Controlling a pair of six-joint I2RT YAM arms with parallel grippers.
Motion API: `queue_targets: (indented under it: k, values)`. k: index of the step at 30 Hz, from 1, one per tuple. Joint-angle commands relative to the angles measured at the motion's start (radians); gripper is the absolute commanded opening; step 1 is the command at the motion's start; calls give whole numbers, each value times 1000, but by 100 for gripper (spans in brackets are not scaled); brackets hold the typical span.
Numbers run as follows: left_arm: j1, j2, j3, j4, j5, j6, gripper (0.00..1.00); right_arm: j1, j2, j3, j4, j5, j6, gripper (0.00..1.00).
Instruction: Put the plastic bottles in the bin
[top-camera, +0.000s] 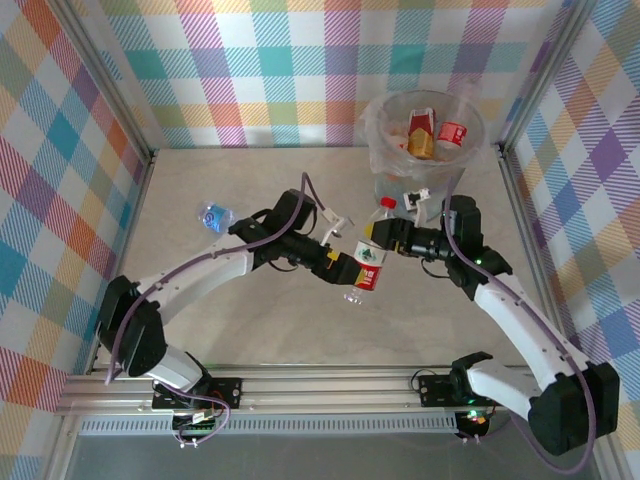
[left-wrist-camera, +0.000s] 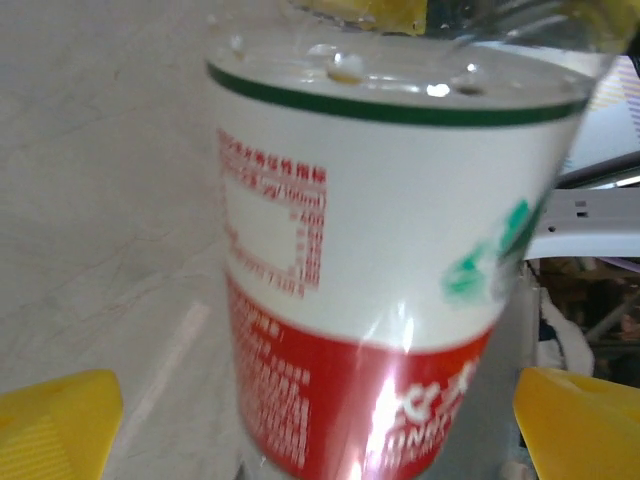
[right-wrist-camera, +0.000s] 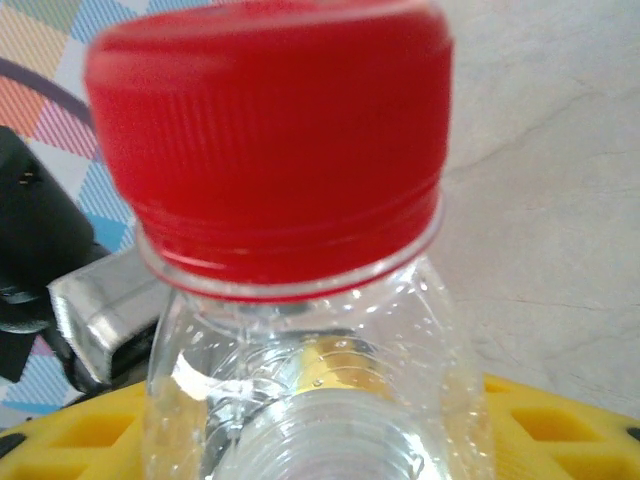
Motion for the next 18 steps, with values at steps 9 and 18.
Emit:
queue_targets:
  k: [9, 18]
  values:
    - [-4, -324, -1, 10, -252, 182, 100, 3, -131, 272, -446, 490, -247, 58]
    - [-4, -504, -171, 149, -356, 285, 100, 4, 34, 622, -547, 846, -429, 59]
